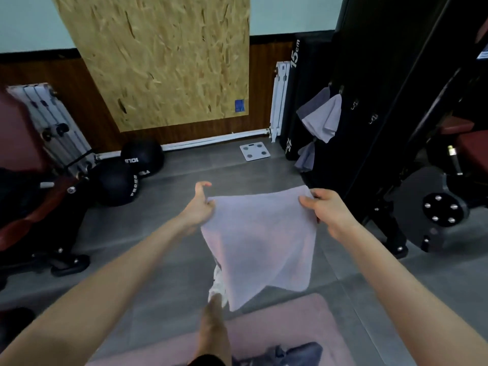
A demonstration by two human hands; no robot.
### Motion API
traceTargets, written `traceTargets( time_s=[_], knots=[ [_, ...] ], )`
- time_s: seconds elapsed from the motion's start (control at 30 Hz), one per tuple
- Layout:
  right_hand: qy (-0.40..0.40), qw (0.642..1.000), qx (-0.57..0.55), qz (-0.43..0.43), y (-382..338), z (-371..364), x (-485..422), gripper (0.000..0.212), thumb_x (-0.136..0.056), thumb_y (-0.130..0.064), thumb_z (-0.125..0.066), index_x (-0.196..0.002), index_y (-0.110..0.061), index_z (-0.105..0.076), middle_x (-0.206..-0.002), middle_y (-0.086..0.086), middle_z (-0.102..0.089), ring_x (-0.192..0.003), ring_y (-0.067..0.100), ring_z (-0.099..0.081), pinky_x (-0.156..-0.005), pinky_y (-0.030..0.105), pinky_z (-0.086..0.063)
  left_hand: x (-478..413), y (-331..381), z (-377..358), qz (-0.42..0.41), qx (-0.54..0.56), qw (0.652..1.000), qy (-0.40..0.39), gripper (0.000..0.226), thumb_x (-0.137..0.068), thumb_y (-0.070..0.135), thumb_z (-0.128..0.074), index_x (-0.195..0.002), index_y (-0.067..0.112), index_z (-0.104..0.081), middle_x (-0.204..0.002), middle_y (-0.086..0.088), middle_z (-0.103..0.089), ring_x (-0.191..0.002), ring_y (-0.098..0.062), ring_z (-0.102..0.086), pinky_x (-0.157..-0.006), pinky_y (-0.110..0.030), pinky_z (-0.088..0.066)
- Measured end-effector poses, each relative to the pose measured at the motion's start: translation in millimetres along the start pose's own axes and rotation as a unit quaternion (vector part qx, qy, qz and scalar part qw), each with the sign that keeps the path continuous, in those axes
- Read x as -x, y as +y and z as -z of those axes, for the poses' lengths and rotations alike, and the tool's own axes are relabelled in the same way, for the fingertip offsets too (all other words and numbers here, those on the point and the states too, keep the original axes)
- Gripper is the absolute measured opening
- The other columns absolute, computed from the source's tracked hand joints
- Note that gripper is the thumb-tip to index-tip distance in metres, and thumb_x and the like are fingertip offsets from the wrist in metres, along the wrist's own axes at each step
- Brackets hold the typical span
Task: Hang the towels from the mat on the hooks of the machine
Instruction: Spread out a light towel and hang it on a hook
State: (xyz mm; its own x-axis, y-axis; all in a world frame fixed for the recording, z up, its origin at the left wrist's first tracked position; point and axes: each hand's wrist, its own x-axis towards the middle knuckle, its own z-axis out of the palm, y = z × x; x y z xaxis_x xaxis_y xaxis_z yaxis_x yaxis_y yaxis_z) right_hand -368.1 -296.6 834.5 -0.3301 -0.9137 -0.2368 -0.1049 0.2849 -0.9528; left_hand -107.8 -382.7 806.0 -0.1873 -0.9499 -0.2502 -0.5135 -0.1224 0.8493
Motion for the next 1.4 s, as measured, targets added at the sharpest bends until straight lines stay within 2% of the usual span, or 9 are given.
traceTargets(
  time_s=[0.17, 0.27, 0.43, 0.6, 0.73, 0.87, 1.07, 1.2, 1.4],
  knots=[
    [0.055, 0.996, -0.045, -0.046, -21, -17, -154, 0.014, -0.089, -0.008, -0.059, -0.101, -0.003, -0.066, -0.082, 0.006, -0.065, -0.070, 0.017, -0.060, -0.061, 0.026, -0.045, -194, 37, 24, 0.271, 0.182, 0.915, -0.236, 0.016, -0.089, 0.017, -0.059, -0.100, 0.006, -0.063, -0.082, -0.008, -0.070, -0.065, -0.016, -0.067, -0.060, -0.024, -0.055],
    [0.075, 0.994, -0.065, -0.043, -52, -24, -229, 0.014, -0.089, -0.003, -0.057, -0.101, -0.004, -0.064, -0.081, 0.004, -0.065, -0.060, 0.002, -0.062, -0.050, 0.015, -0.046, -285, 67, 46, 0.304, 0.157, 0.881, -0.327, 0.014, -0.083, 0.017, -0.061, -0.082, 0.006, -0.071, -0.086, -0.008, -0.072, -0.070, -0.019, -0.069, -0.064, -0.028, -0.057],
    [0.104, 0.992, -0.060, -0.030, -104, -36, -330, 0.014, -0.090, -0.002, -0.055, -0.093, -0.010, -0.066, -0.079, 0.001, -0.064, -0.072, 0.009, -0.059, -0.056, 0.013, -0.045, -399, 112, 60, 0.323, 0.122, 0.866, -0.361, 0.018, -0.087, 0.011, -0.056, -0.101, 0.003, -0.064, -0.088, -0.010, -0.071, -0.073, -0.022, -0.069, -0.064, -0.034, -0.057],
    [0.147, 0.987, -0.062, -0.010, -126, -23, -420, 0.011, -0.092, -0.010, -0.055, -0.097, -0.010, -0.066, -0.090, 0.007, -0.063, -0.081, 0.017, -0.057, -0.072, 0.032, -0.047, -488, 156, 57, 0.295, 0.164, 0.908, -0.249, 0.026, -0.075, 0.016, -0.072, -0.099, 0.014, -0.062, -0.081, -0.001, -0.065, -0.075, -0.015, -0.058, -0.064, -0.024, -0.046],
    [0.181, 0.981, -0.064, -0.006, -129, -2, -484, 0.013, -0.094, -0.014, -0.054, -0.101, -0.017, -0.064, -0.090, -0.002, -0.063, -0.078, 0.009, -0.057, -0.067, 0.024, -0.047, -553, 180, 33, 0.150, 0.194, 0.945, -0.216, 0.062, -0.077, -0.001, -0.069, -0.128, 0.024, -0.045, -0.108, 0.001, -0.054, -0.091, -0.013, -0.058, -0.074, -0.027, -0.051],
    [0.200, 0.978, -0.065, -0.007, -129, 27, -544, 0.017, -0.093, -0.012, -0.055, -0.094, -0.028, -0.062, -0.090, -0.007, -0.063, -0.077, 0.002, -0.058, -0.061, 0.011, -0.048, -615, 205, 3, 0.041, 0.121, 0.969, -0.212, 0.075, -0.065, -0.005, -0.077, -0.123, 0.033, -0.048, -0.134, -0.008, -0.043, -0.118, -0.024, -0.050, -0.101, -0.043, -0.044],
    [0.206, 0.972, -0.077, -0.078, -123, 90, -622, 0.013, -0.089, -0.015, -0.062, -0.101, -0.011, -0.065, -0.096, 0.007, -0.067, -0.087, 0.020, -0.062, -0.071, 0.027, -0.050, -692, 259, -58, 0.003, 0.082, 0.976, -0.203, 0.058, -0.075, 0.002, -0.075, -0.120, 0.029, -0.050, -0.131, -0.002, -0.046, -0.115, -0.021, -0.050, -0.102, -0.040, -0.042],
    [0.137, 0.969, -0.148, -0.144, -131, 131, -663, 0.026, -0.079, 0.005, -0.061, -0.103, -0.003, -0.067, -0.101, 0.016, -0.070, -0.096, 0.029, -0.065, -0.080, 0.038, -0.053, -743, 286, -89, 0.029, 0.022, 0.970, -0.242, 0.066, -0.065, -0.008, -0.075, -0.121, 0.023, -0.059, -0.131, -0.002, -0.045, -0.117, -0.018, -0.043, -0.100, -0.031, -0.041],
    [0.189, 0.966, -0.074, -0.160, -119, 162, -720, 0.032, -0.074, 0.009, -0.064, -0.105, -0.002, -0.066, -0.101, 0.018, -0.067, -0.101, 0.031, -0.062, -0.091, 0.044, -0.051, -792, 301, -139, -0.073, -0.253, 0.905, -0.333, 0.039, -0.076, 0.013, -0.072, -0.114, 0.012, -0.062, -0.107, 0.000, -0.056, -0.105, -0.020, -0.055, -0.083, -0.026, -0.042]
  ],
)
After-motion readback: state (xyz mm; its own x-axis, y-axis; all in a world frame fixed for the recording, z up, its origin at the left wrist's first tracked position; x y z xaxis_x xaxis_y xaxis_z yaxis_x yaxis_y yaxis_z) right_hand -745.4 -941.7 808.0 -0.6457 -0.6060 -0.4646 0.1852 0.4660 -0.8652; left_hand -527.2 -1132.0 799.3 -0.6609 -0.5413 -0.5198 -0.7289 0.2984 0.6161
